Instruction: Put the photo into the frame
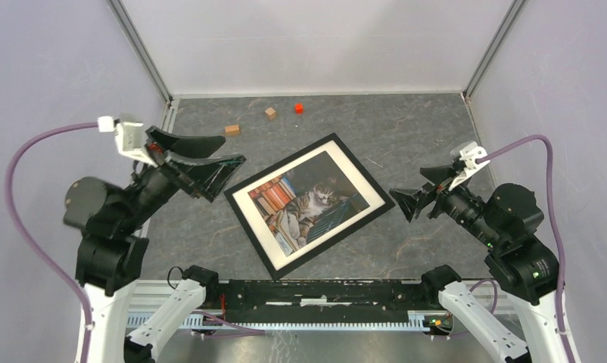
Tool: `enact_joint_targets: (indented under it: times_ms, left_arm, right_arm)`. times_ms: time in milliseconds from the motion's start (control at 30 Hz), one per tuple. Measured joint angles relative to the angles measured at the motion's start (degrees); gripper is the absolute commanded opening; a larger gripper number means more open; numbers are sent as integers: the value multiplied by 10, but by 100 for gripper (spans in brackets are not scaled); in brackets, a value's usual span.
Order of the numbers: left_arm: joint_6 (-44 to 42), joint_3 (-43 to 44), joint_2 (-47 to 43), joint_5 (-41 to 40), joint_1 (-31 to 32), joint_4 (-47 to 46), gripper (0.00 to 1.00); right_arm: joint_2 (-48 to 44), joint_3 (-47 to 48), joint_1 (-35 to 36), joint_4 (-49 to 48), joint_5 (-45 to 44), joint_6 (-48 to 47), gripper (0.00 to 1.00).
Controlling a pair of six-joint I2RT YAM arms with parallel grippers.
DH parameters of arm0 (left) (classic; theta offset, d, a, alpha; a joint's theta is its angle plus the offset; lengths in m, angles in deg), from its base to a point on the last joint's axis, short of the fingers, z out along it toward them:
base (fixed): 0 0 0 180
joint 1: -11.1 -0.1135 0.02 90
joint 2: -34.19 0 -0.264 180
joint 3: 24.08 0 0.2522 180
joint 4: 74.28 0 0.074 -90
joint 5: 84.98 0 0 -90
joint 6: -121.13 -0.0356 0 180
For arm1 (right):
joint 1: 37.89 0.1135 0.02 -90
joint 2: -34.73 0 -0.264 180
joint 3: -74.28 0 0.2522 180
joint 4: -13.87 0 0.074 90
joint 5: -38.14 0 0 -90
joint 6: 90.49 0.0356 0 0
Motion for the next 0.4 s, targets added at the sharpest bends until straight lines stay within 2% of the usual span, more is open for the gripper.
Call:
enact_joint_targets:
  times_ms: [167, 400]
  left_arm:
    - [1, 33, -35, 11, 0, -24, 100]
    - [6, 41, -49, 26, 0, -52, 100]
  right_arm:
    - [0, 0, 19, 10, -20, 7, 98]
    - [-50, -23, 24, -2, -43, 22, 98]
